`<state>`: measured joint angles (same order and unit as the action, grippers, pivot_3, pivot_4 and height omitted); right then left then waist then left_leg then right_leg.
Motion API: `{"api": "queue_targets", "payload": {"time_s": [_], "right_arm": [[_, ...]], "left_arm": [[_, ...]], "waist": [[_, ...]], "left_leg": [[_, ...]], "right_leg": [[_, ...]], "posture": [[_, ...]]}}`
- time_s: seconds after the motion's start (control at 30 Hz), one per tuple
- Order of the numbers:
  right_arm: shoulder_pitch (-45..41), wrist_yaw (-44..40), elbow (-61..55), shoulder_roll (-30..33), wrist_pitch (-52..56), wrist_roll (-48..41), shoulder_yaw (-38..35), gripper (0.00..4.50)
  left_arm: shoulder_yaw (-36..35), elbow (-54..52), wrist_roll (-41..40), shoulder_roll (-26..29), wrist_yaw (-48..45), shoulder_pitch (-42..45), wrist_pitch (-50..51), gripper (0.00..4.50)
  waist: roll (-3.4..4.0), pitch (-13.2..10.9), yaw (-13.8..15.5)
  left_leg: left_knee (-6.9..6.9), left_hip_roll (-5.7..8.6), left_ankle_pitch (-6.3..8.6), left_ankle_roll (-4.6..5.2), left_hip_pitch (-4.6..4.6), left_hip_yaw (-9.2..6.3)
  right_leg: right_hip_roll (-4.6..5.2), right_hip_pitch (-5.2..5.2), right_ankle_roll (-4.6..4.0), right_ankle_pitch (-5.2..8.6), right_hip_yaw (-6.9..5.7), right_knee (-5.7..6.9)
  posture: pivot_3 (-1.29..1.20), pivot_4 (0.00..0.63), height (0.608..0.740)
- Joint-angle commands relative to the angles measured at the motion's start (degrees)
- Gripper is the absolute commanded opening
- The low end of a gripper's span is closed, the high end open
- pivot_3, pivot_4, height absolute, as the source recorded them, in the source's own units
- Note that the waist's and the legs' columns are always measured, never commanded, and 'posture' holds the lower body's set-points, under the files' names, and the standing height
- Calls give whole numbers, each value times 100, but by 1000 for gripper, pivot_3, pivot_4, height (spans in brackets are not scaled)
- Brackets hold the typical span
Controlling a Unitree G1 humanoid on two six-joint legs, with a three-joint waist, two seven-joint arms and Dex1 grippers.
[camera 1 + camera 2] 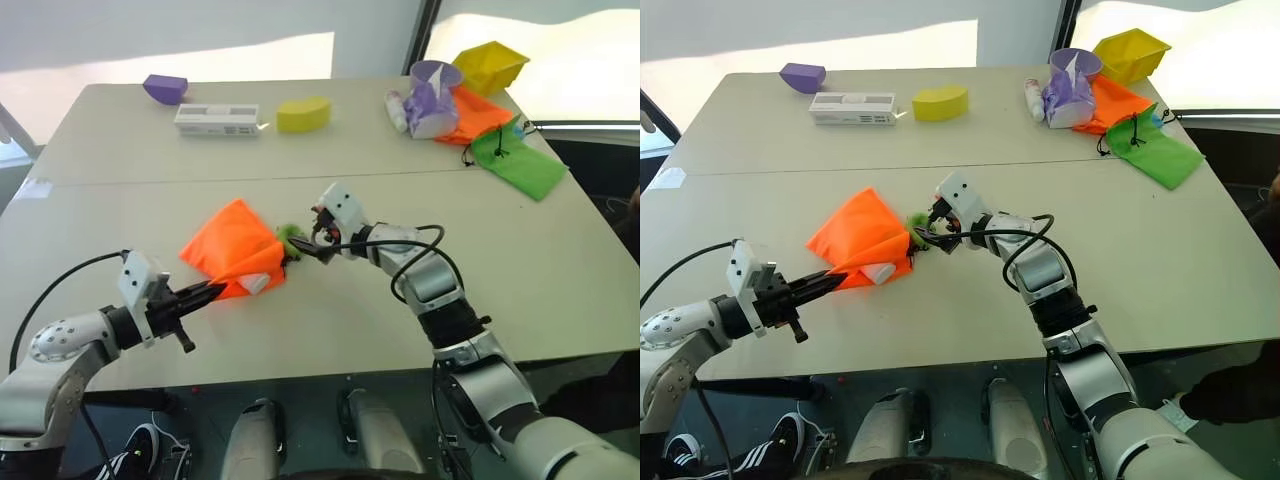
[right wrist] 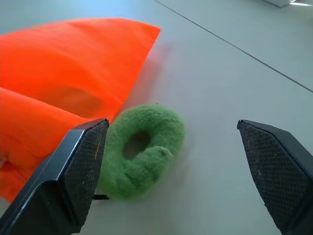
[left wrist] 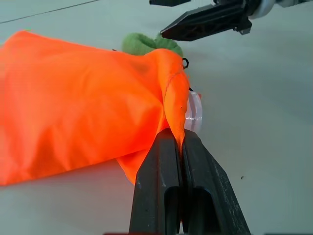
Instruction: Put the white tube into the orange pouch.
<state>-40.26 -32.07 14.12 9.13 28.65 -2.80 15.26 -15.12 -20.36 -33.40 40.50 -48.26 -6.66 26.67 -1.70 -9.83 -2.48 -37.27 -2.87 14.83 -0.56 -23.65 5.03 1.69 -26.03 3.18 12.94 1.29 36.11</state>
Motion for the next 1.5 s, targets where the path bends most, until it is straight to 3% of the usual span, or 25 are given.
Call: {"api": "queue_targets", "payload": {"time_s": [0.03,0.2,0.3,0.5,0.73,0.93,1.23,1.33,1.4,1.43,1.5], "right_arm": [[42,56,8,-117,325,-64,-69,4411],[109,171,74,-164,413,80,11,4411],[164,146,75,-185,525,75,21,3197],[251,-125,-244,-98,669,-83,57,98],[629,-223,-908,349,1040,-264,-279,41],[1555,207,-1886,780,1617,-379,-821,41],[2127,652,-2574,833,1974,-520,-1090,41],[2092,674,-2551,848,1928,-526,-1052,0],[2035,695,-2464,852,1847,-511,-1043,0],[2021,694,-2443,858,1815,-503,-1025,0],[2011,699,-2404,842,1775,-501,-996,0]], "left_arm": [[11,-212,27,-84,103,49,-98,0],[119,-257,65,-161,170,104,-90,0],[162,-253,81,-189,190,146,-88,0],[212,-179,107,-185,190,220,-141,0],[360,-131,191,-326,265,347,-177,0],[485,-198,47,-485,327,450,63,0],[626,4,-8,-486,138,698,223,0],[676,32,-256,-402,-82,775,495,896],[517,-113,-1129,-202,-240,844,1420,1845],[516,-205,-1120,-107,-289,883,1429,2264],[429,-212,-1130,-52,-180,1127,1382,2264]], "waist": [[0,0,-8],[-1,1,-10],[-1,1,-9],[-2,2,-1],[-3,3,16],[-10,7,77],[-9,9,158],[-9,9,156],[-9,9,148],[-9,9,144],[-9,9,162]], "left_leg": [[-1,1,-2,-3,0,1],[-5,2,-3,-3,2,3],[-5,1,-3,-3,7,2],[-12,2,-3,-3,12,1],[-16,5,-3,-3,15,1],[-16,10,-3,-3,15,0],[-29,8,-3,-3,32,-3],[-46,7,-2,-3,30,-7],[-53,7,-2,-3,28,-7],[-55,6,-2,-3,27,-7],[-59,5,-2,-3,24,-9]], "right_leg": [[0,0,-1,0,2,0],[-2,2,-1,0,3,1],[-5,5,0,-1,4,5],[-10,17,1,-1,2,5],[-8,25,2,0,0,2],[-2,31,6,3,-1,-1],[-6,52,4,4,-2,-5],[-4,58,4,4,-4,-5],[-3,59,4,4,-4,-5],[-3,59,4,4,-4,-4],[-4,59,4,4,-4,-5]], "posture": [[0,150,740],[0,150,740],[0,150,740],[0,150,740],[0,150,740],[0,150,740],[0,150,740],[0,150,740],[0,150,740],[0,150,740],[0,150,740]]}}
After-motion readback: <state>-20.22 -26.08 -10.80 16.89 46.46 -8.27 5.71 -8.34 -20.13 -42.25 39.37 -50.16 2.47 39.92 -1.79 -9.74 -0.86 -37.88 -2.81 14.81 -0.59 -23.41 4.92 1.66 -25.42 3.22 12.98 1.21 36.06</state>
